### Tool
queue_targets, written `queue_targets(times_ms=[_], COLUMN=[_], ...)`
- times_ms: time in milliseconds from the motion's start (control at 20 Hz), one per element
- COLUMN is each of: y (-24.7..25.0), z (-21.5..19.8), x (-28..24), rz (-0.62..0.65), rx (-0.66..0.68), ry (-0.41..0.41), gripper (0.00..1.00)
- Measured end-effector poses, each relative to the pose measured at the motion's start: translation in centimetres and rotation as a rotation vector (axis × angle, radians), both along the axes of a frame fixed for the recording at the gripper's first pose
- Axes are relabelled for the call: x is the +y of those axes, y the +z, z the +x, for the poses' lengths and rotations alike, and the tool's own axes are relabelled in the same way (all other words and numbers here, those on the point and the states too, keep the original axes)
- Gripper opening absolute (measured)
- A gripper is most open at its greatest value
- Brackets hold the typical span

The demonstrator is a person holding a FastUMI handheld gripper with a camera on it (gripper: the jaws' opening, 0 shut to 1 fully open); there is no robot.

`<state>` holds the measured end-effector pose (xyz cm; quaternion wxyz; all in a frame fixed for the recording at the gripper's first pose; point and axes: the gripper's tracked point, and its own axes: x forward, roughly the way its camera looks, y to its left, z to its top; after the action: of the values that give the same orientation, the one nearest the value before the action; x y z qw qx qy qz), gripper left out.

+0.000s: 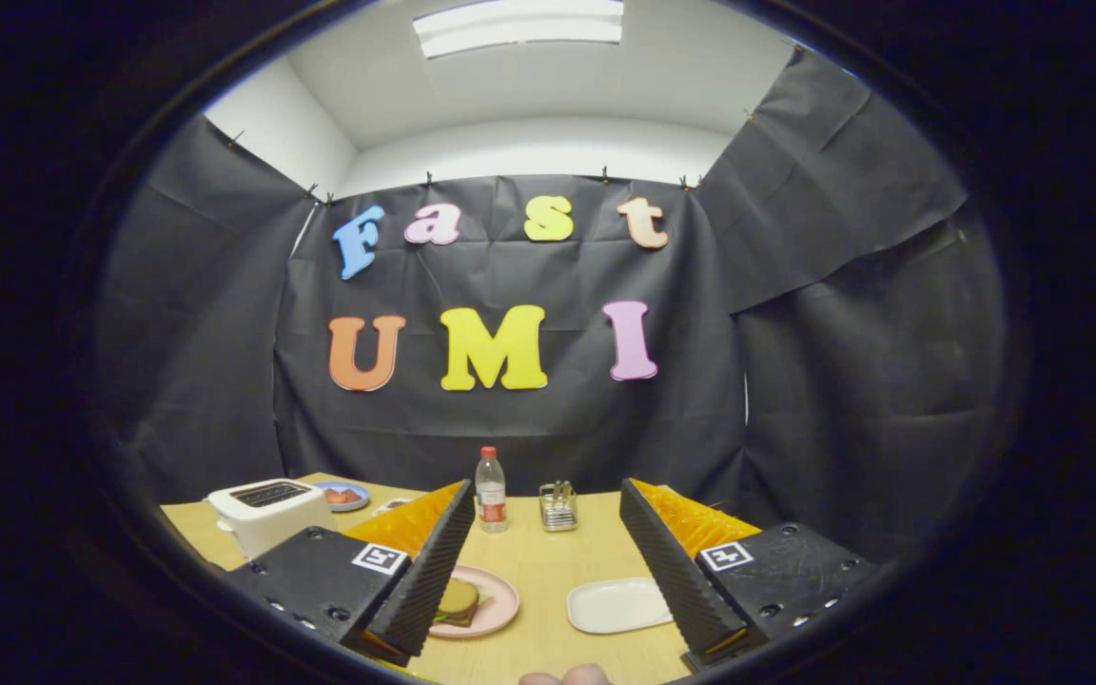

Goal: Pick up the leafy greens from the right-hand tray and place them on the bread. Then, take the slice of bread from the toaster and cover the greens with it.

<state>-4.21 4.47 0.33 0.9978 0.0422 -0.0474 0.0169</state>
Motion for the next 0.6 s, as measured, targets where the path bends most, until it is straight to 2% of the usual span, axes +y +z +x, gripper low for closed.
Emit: queue_targets(times_ms=[600], y=[-0.6], z=[0.75], x=[0.9], rz=[0.02], rx=[-0.005], ry=[0.031], gripper=[0.96])
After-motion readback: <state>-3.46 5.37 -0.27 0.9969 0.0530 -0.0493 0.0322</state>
